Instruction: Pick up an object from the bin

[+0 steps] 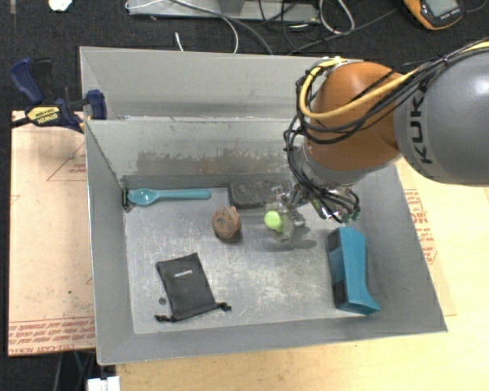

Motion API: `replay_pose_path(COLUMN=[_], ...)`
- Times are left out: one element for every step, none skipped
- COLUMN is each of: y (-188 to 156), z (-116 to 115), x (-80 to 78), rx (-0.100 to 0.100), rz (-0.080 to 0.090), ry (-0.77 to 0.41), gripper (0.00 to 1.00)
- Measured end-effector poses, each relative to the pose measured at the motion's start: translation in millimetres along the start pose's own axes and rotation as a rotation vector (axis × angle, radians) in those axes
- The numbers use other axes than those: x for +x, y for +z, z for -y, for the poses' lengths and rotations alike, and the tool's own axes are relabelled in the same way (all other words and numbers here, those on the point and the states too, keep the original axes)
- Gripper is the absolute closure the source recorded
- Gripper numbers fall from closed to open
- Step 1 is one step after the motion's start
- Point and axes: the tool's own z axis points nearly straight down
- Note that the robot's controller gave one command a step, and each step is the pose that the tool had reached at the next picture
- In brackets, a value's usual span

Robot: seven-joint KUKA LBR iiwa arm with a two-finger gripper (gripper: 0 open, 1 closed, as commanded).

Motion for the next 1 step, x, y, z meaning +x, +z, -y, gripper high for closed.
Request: replay_pose_path(y=[-73.3], z=[-2.2], x=[-3.8], rx=[-0.001], rz=[-0.004], ry=[0.006], gripper=[1.00])
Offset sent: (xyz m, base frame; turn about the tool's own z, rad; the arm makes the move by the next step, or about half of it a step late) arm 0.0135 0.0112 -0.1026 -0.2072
